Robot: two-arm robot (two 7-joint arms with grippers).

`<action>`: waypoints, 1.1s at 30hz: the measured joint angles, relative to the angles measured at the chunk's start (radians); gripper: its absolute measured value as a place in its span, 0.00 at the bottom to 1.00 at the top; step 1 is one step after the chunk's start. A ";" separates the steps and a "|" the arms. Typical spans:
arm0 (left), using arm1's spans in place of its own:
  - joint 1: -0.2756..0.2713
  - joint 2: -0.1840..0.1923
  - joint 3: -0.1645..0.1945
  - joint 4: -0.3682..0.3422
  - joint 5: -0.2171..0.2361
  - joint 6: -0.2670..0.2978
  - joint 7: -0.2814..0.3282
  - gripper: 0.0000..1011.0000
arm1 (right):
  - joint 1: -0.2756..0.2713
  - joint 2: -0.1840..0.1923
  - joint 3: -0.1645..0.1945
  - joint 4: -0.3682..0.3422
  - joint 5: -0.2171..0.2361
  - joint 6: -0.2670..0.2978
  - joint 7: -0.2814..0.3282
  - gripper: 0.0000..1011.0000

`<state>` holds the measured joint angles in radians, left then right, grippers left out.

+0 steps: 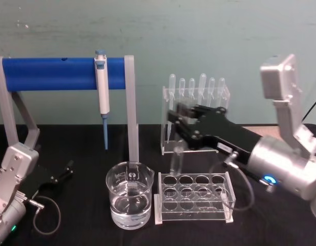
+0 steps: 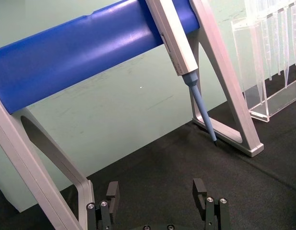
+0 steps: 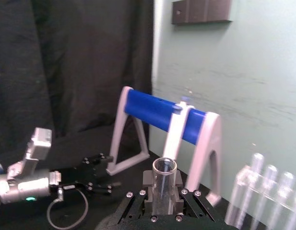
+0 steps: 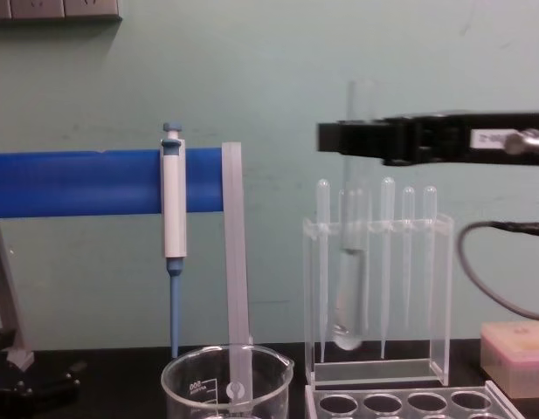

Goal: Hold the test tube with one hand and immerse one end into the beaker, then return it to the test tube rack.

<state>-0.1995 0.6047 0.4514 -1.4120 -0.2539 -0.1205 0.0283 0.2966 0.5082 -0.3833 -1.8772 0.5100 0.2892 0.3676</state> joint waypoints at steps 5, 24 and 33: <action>0.000 0.000 0.000 0.000 0.000 0.000 0.000 0.99 | 0.056 -0.030 -0.053 0.023 -0.015 0.005 0.003 0.22; 0.000 0.000 0.000 0.000 0.000 0.000 0.000 0.99 | 0.177 -0.162 -0.178 0.211 -0.079 -0.047 0.023 0.22; 0.000 0.000 0.000 0.000 0.000 0.000 0.000 0.99 | 0.157 -0.181 -0.197 0.263 -0.109 -0.086 0.034 0.22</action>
<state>-0.1995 0.6047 0.4514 -1.4120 -0.2539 -0.1206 0.0283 0.4536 0.3273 -0.5804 -1.6143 0.4009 0.2032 0.4014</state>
